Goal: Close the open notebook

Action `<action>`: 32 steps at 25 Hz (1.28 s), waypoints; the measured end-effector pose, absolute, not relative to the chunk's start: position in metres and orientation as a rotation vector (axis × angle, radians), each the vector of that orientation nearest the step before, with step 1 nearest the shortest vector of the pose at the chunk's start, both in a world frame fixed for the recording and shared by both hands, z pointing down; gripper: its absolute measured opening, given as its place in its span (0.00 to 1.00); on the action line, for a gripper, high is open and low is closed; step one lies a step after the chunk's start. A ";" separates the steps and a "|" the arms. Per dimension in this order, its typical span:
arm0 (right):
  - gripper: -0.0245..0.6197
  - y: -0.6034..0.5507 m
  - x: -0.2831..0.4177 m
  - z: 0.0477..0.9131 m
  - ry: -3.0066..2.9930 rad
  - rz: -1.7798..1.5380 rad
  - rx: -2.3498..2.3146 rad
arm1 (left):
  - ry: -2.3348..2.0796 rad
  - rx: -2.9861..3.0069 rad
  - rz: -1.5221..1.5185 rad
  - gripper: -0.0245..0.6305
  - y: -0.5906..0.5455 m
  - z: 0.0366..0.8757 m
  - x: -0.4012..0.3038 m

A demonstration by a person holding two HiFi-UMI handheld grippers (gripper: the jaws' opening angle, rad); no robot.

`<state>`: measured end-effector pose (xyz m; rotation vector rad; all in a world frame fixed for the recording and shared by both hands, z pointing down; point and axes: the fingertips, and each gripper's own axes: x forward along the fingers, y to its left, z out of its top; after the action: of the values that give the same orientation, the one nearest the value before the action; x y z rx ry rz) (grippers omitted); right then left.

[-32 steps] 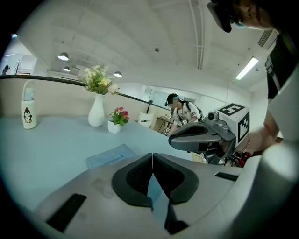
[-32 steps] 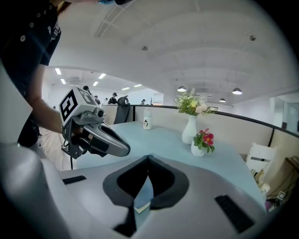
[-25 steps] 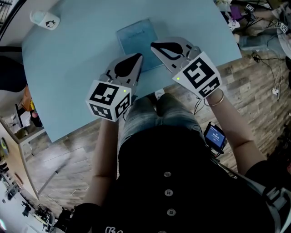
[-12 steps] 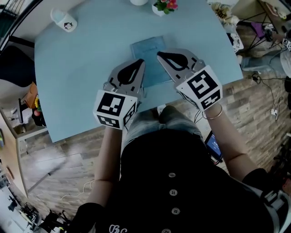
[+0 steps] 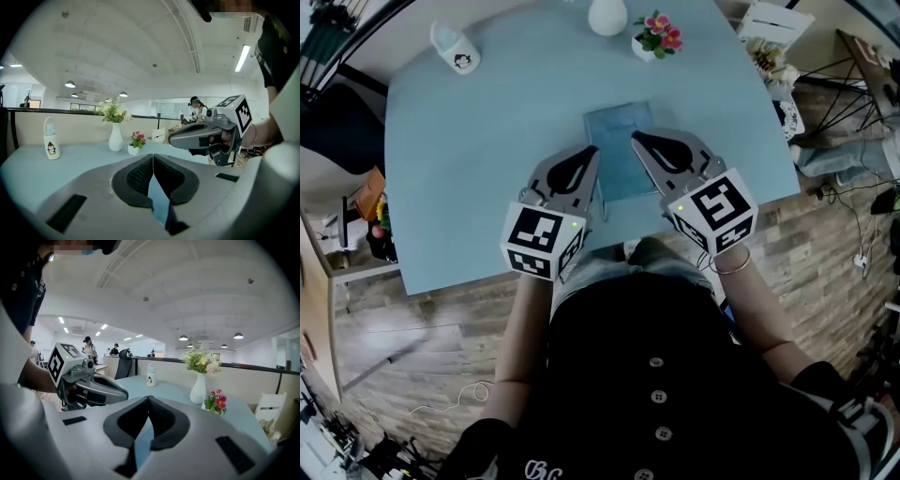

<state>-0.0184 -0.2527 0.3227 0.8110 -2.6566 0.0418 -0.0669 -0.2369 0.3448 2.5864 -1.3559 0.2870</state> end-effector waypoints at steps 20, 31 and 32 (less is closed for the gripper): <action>0.04 -0.235 -0.012 0.343 -2.665 0.165 0.830 | -1.320 2.446 0.274 0.06 -0.230 0.371 -0.063; 0.04 -0.227 -0.010 0.357 -2.654 0.227 0.826 | -1.266 2.396 0.358 0.06 -0.225 0.391 -0.058; 0.04 -0.227 -0.011 0.357 -2.654 0.230 0.825 | -1.265 2.394 0.369 0.06 -0.225 0.393 -0.058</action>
<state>-0.0110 -0.2268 0.3571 0.8252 -2.6541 0.2296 -0.0582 -0.2247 0.3926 2.3940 -1.2651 0.3689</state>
